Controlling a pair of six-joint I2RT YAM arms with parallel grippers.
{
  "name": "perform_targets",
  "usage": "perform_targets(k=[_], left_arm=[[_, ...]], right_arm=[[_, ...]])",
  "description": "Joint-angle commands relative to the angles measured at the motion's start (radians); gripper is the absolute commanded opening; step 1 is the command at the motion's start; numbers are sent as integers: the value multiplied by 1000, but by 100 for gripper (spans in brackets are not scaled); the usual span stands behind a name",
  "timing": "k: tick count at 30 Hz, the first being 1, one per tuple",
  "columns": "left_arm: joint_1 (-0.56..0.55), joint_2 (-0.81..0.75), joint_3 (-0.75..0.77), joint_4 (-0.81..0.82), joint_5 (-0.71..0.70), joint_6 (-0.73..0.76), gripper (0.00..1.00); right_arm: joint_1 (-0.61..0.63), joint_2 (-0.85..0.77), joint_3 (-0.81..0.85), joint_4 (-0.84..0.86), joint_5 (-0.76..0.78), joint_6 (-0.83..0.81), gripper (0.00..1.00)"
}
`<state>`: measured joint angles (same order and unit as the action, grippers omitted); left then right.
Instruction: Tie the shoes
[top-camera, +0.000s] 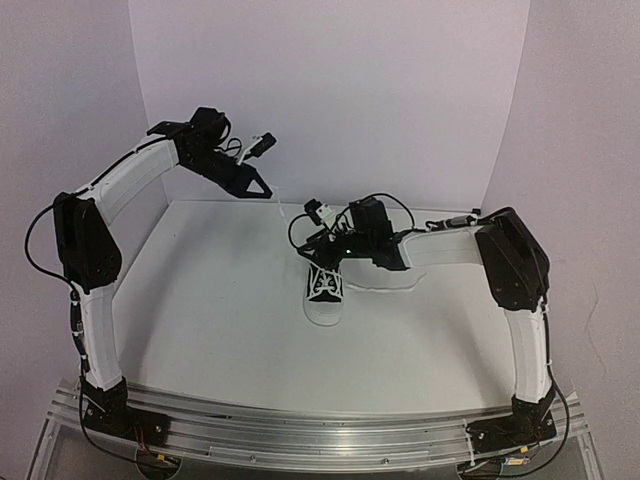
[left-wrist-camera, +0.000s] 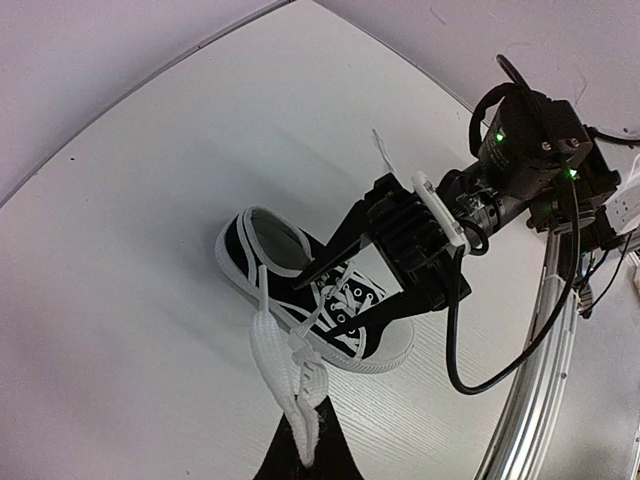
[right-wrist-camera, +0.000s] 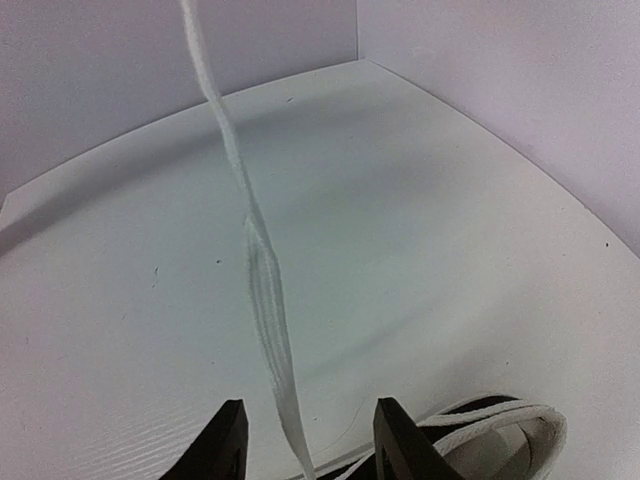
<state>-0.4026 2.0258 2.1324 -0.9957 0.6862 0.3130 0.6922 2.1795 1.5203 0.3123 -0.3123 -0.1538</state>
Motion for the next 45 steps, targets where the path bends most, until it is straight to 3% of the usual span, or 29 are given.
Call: perform_targets(k=[1, 4, 9, 13, 16, 19, 20, 23, 28, 29, 31, 32, 33, 37, 40, 41, 45], left_arm=[[-2, -58, 3, -4, 5, 0, 0], [-1, -56, 12, -8, 5, 5, 0], [-2, -52, 34, -4, -4, 8, 0], [-2, -49, 60, -10, 7, 4, 0], [-1, -52, 60, -16, 8, 7, 0], [-2, -61, 39, -17, 5, 8, 0], [-1, -63, 27, -16, 5, 9, 0], [-1, -86, -80, 2, -43, 39, 0], [-8, -132, -462, 121, -158, 250, 3], [-17, -136, -537, 152, -163, 313, 24], [-37, -149, -669, 210, -165, 451, 80], [-43, -157, -700, 245, -158, 509, 95], [-41, -158, -709, 268, -140, 544, 98], [-41, -146, -636, 342, -55, 720, 93], [-46, -132, -635, 621, 35, 605, 65], [-51, -122, -641, 693, 70, 545, 61], [-77, -70, -705, 871, 251, 457, 66]], right_arm=[[3, -1, 48, 46, 42, -14, 39], [3, 16, 50, 47, 36, -12, 37], [3, 43, 50, 47, -20, -17, 46], [4, 71, 63, 46, 24, -19, 42], [4, 90, 86, 47, 42, -10, 29], [4, 87, 87, 53, 60, 5, 1], [5, 77, 77, 58, 68, 13, 0], [3, 18, 10, 97, 83, 31, 0], [3, -87, -111, 125, 57, 44, 0], [3, -96, -126, 128, 46, 42, 0], [3, -109, -156, 135, 23, 36, 0], [3, -110, -167, 137, 16, 31, 0], [3, -110, -172, 137, 7, 28, 0], [-2, -103, -179, 138, -33, 29, 0], [-7, -97, -174, 138, -32, 48, 0], [-8, -96, -171, 138, -24, 56, 0], [-8, -92, -172, 163, -16, 80, 0]])
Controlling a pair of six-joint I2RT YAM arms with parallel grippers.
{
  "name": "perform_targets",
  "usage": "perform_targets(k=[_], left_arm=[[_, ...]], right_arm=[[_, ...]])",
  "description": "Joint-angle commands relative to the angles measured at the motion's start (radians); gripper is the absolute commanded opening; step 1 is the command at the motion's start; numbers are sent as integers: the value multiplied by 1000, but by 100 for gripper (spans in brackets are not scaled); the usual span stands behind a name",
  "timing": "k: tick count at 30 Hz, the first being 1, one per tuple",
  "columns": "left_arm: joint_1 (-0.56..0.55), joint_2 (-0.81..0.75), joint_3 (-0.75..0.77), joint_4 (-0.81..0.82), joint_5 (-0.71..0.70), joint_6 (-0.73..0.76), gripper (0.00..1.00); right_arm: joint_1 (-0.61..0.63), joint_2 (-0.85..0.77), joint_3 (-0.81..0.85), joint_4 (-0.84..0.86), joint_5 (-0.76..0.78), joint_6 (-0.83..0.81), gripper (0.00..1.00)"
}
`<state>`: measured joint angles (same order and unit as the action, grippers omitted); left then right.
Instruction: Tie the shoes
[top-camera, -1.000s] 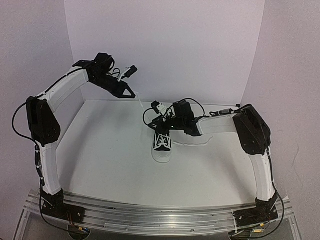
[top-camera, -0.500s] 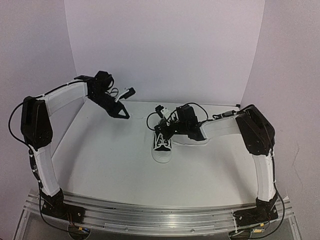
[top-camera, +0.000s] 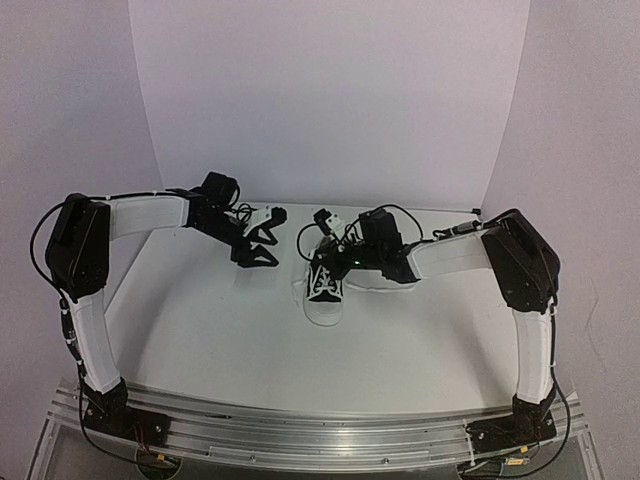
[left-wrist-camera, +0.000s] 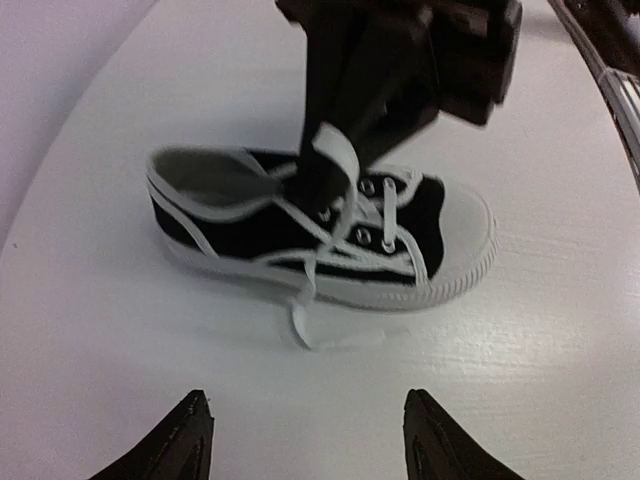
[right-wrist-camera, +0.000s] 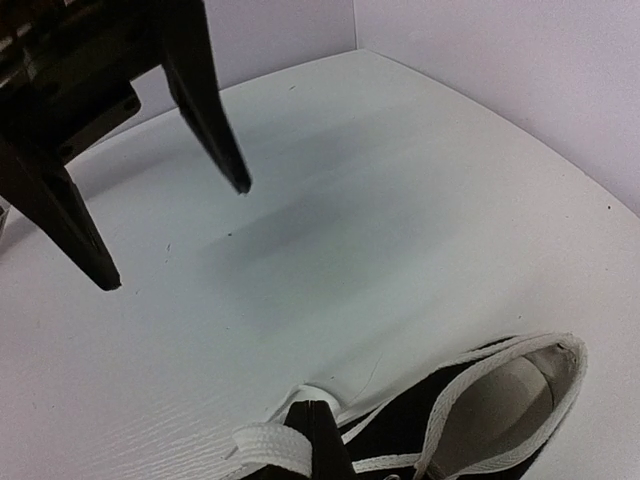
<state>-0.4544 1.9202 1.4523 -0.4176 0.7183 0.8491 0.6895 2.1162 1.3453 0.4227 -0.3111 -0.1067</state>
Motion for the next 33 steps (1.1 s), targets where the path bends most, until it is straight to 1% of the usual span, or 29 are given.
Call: perform_targets(k=[1, 4, 7, 9, 10, 12, 14, 16, 22, 24, 26, 28, 30, 33], left_arm=[[-26, 56, -34, 325, 260, -94, 66], [-28, 136, 3, 395, 323, -203, 64], [-40, 174, -9, 541, 338, -309, 62], [-56, 183, -36, 584, 322, -333, 58], [-62, 190, -51, 613, 309, -356, 55], [-67, 203, -73, 678, 300, -415, 52], [-77, 220, -84, 748, 265, -478, 52], [-90, 235, -77, 787, 244, -500, 52], [-122, 280, -67, 811, 242, -563, 49], [-128, 290, -76, 867, 232, -594, 51], [-132, 305, -82, 939, 207, -657, 55], [-136, 323, -68, 991, 191, -725, 55], [-144, 333, -55, 1014, 189, -754, 51], [-155, 340, -63, 1028, 191, -750, 35]], right_arm=[[-6, -27, -1, 63, -16, 36, 0], [-9, -20, -5, 89, -6, 44, 0], [-12, -14, -6, 116, 11, 65, 0], [-12, -6, -7, 135, 20, 83, 0], [-12, -2, -6, 144, 22, 92, 0], [-11, 6, -5, 154, 24, 98, 0], [-11, 16, -3, 161, 19, 99, 0], [-11, 24, -3, 168, 21, 131, 0], [-11, 23, -3, 183, 19, 150, 0], [-11, 22, -5, 188, 19, 156, 0], [-11, 23, -8, 196, 10, 164, 0], [-11, 23, -16, 205, 0, 176, 0], [-11, 21, -24, 217, 2, 193, 0], [-12, 21, -31, 230, 4, 215, 0]])
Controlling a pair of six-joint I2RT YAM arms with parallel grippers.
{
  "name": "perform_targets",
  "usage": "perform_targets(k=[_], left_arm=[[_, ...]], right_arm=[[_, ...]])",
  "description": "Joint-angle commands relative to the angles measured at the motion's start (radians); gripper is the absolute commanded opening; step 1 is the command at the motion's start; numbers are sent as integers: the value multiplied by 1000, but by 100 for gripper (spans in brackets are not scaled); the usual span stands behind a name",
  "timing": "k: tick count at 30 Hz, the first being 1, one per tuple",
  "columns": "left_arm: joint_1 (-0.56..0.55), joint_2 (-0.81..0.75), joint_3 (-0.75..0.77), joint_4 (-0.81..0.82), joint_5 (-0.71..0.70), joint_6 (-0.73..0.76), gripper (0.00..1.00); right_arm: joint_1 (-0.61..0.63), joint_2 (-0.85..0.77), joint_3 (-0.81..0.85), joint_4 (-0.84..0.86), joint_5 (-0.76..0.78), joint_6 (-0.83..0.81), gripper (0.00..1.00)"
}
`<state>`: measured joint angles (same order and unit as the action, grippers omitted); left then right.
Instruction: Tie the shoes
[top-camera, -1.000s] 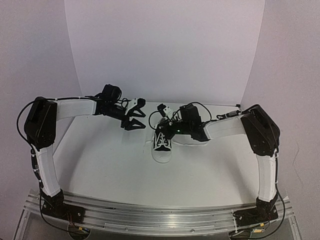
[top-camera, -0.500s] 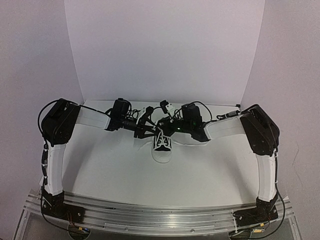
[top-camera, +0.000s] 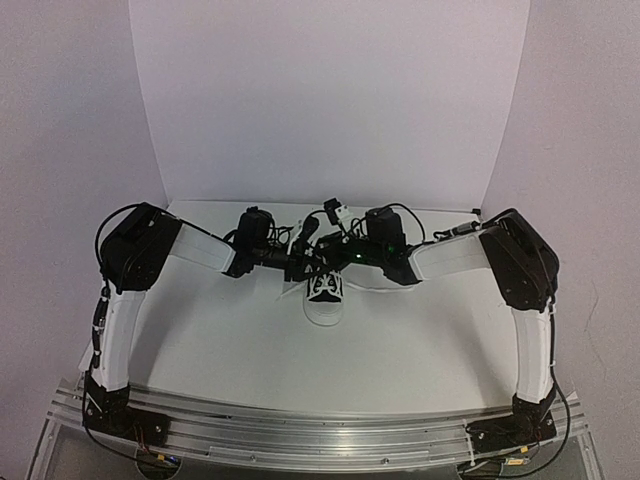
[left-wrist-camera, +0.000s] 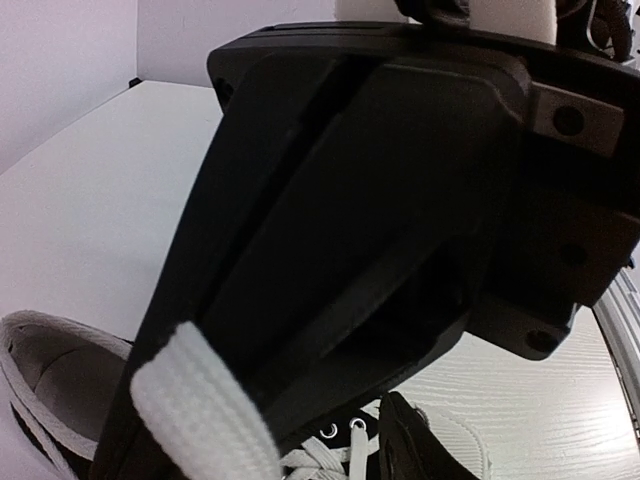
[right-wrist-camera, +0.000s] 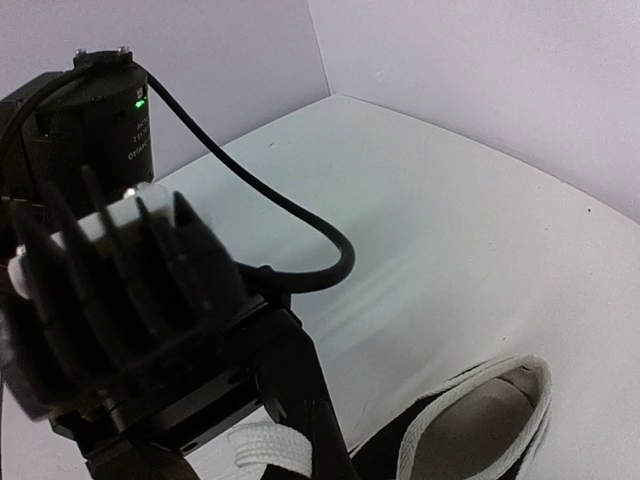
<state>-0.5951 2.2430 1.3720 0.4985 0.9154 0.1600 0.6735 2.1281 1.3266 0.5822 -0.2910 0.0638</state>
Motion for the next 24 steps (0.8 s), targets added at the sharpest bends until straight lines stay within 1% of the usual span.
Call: perform_targets(k=[1, 3, 4, 6, 7, 8, 9, 10, 12, 13, 14, 15, 16, 18, 21, 23, 24], left_arm=[[-15, 21, 13, 113, -6, -64, 27], [-15, 19, -1, 121, -15, -77, 7], [-16, 14, -9, 129, -22, -82, 1], [-16, 7, -12, 136, -36, -86, 0], [-15, 5, -10, 137, -42, -88, 0], [-15, 4, -5, 136, -51, -89, 0], [-16, 2, -2, 134, -55, -89, 0], [-15, 0, -2, 131, -58, -87, 0], [-16, -6, -10, 129, -64, -78, 0], [-16, -9, -16, 128, -65, -70, 0], [-16, -12, -21, 128, -67, -61, 0], [-15, -14, -25, 128, -69, -51, 0], [-15, -17, -28, 129, -72, -41, 0], [-16, -20, -34, 131, -79, -24, 0], [-15, -26, -40, 134, -84, -1, 0], [-16, -30, -49, 132, -83, 17, 0], [-16, -32, -54, 132, -82, 29, 0]], right_arm=[[5, 10, -14, 74, -15, 48, 0], [5, 10, -19, 76, -11, 50, 0], [5, 10, -21, 77, -11, 50, 0], [5, 9, -26, 77, -13, 49, 0], [5, 7, -29, 77, -11, 51, 5], [4, 1, -34, 77, -4, 59, 16], [4, -8, -48, 77, 4, 66, 31], [5, -24, -65, 76, 14, 76, 44], [5, -83, -125, 76, 55, 109, 65], [5, -128, -159, 70, 80, 128, 78], [5, -173, -193, 52, 96, 143, 85], [5, -217, -229, 31, 111, 157, 89], [5, -254, -260, -1, 124, 176, 91], [5, -340, -293, -138, 169, 216, 92], [4, -458, -313, -394, 271, 278, 92], [-7, -514, -314, -546, 439, 374, 89], [-24, -532, -304, -666, 524, 441, 86]])
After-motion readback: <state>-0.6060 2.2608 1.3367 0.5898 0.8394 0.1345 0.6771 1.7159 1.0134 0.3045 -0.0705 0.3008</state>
